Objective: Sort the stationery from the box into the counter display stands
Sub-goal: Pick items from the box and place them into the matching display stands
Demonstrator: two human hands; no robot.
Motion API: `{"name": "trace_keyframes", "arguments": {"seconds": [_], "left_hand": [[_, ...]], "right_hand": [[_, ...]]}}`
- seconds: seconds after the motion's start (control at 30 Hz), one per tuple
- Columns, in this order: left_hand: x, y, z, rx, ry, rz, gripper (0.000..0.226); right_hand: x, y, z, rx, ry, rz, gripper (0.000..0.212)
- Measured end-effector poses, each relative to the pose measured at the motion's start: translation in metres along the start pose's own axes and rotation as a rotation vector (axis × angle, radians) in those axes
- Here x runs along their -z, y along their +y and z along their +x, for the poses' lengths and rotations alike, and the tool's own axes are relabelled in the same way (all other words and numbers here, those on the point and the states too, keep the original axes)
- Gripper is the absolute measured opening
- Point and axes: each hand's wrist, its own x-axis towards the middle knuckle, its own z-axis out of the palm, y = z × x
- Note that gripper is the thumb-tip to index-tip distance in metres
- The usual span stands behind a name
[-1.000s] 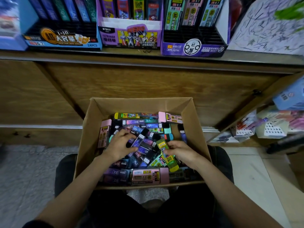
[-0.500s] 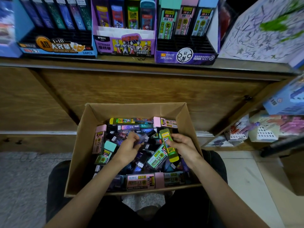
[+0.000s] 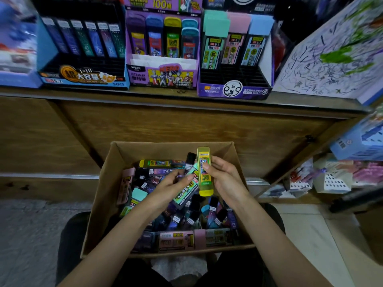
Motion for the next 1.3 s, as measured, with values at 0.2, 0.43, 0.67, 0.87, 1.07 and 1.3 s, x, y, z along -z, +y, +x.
{"name": "trace_keyframes", "arguments": {"seconds": [0.2, 0.43, 0.67, 0.87, 1.07, 1.3], "left_hand": [[0.007, 0.017, -0.010, -0.019, 0.069, -0.216, 0.061], [0.022, 0.043, -0.016, -0.160, 0.177, -0.247, 0.038], [0.021, 0.072, -0.025, -0.210, 0.233, -0.246, 0.031], [0.028, 0.087, -0.032, -0.326, 0.193, -0.181, 0.046], [0.041, 0.112, -0.031, -0.414, 0.239, -0.139, 0.045], [0.047, 0.136, -0.027, -0.428, 0.210, -0.101, 0.057]], "right_hand": [[-0.022, -0.011, 0.003, 0.128, 0.014, -0.088, 0.018], [-0.017, -0.029, 0.008, 0.049, 0.071, -0.046, 0.014], [-0.031, -0.061, -0.003, 0.062, -0.310, -0.368, 0.014], [-0.050, -0.096, 0.001, 0.013, -0.331, -0.523, 0.017], [-0.046, -0.122, 0.002, -0.110, -0.259, -0.167, 0.025], [-0.053, -0.159, 0.019, 0.102, -0.040, -0.132, 0.008]]}}
